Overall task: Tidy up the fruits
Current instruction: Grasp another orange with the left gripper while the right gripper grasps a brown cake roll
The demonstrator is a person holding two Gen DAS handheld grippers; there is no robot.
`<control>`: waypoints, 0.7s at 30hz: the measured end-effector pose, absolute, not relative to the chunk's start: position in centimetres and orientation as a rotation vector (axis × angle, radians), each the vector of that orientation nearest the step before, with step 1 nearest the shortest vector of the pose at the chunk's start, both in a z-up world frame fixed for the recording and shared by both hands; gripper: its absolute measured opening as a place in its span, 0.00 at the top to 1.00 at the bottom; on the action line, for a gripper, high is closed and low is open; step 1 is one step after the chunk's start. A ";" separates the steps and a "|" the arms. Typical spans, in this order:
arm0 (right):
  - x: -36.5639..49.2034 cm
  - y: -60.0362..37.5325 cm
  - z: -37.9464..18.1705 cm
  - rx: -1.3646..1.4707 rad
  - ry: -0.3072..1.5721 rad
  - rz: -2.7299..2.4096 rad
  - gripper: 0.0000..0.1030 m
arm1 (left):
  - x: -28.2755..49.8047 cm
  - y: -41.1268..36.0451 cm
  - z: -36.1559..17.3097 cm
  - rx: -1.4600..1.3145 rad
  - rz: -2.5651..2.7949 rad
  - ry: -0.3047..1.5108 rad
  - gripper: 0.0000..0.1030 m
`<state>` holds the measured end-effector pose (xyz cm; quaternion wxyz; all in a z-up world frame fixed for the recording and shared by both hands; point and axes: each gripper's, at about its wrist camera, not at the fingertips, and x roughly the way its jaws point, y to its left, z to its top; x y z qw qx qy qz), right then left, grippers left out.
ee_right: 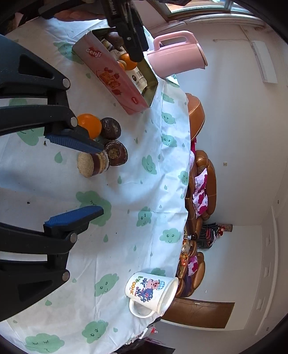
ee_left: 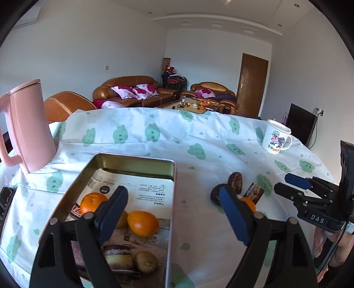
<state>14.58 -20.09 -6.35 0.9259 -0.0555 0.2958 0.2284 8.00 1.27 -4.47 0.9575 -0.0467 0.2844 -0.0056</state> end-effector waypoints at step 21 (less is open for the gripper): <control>16.6 -19.6 -7.7 -0.055 0.725 0.476 0.64 | 9.5 -3.7 -6.2 -0.015 -0.088 0.626 0.16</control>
